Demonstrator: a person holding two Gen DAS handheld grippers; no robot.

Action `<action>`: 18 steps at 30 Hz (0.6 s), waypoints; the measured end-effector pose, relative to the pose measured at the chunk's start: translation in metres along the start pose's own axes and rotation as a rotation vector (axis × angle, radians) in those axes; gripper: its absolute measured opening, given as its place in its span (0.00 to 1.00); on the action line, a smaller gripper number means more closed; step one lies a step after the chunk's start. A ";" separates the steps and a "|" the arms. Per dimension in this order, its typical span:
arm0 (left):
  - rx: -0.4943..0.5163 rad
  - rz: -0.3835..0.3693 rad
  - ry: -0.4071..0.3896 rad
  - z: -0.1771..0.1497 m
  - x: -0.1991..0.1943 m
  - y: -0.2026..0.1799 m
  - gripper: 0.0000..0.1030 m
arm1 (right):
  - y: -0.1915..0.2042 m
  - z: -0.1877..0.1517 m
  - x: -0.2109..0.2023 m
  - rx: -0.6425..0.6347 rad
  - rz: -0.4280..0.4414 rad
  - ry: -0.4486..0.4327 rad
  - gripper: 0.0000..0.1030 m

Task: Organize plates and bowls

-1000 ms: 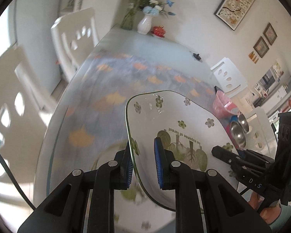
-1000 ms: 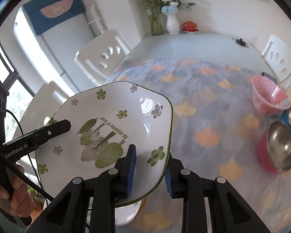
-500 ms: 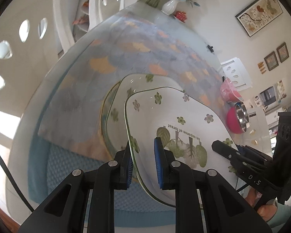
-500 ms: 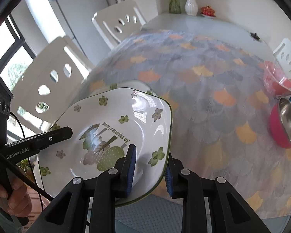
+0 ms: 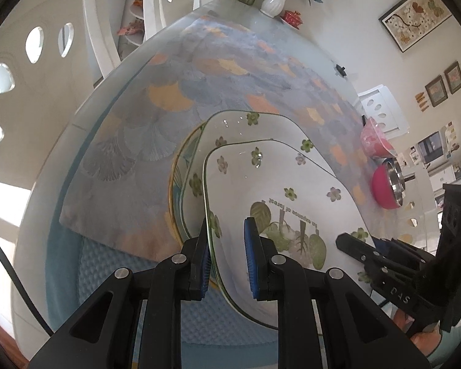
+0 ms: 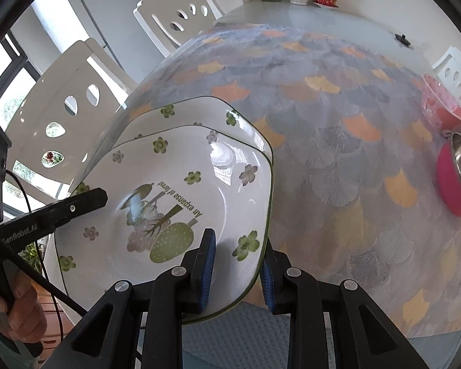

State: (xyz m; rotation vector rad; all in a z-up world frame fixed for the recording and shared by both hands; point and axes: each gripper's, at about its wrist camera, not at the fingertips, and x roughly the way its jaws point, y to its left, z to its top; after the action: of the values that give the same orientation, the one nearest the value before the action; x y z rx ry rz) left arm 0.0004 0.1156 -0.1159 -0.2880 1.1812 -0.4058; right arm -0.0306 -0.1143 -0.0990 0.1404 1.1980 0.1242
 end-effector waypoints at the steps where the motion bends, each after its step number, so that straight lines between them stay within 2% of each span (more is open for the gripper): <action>1: -0.003 0.000 0.002 0.001 0.001 0.001 0.15 | 0.001 0.000 0.000 0.002 -0.002 -0.001 0.25; 6: 0.005 0.021 0.002 0.009 0.001 0.001 0.16 | 0.000 0.000 0.007 0.031 -0.010 0.020 0.25; 13: -0.039 0.026 -0.016 0.012 -0.005 0.007 0.18 | 0.003 0.002 0.004 0.036 -0.030 0.006 0.25; 15: -0.045 0.043 -0.025 0.013 -0.009 0.007 0.18 | 0.006 0.001 0.002 0.025 -0.031 0.008 0.25; 18: -0.038 0.110 -0.053 0.015 -0.016 0.010 0.23 | 0.013 -0.004 -0.001 -0.011 -0.029 0.006 0.25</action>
State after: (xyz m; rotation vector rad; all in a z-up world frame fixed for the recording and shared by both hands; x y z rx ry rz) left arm 0.0108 0.1321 -0.1012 -0.2633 1.1481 -0.2782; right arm -0.0348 -0.1020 -0.0976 0.1133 1.2044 0.1059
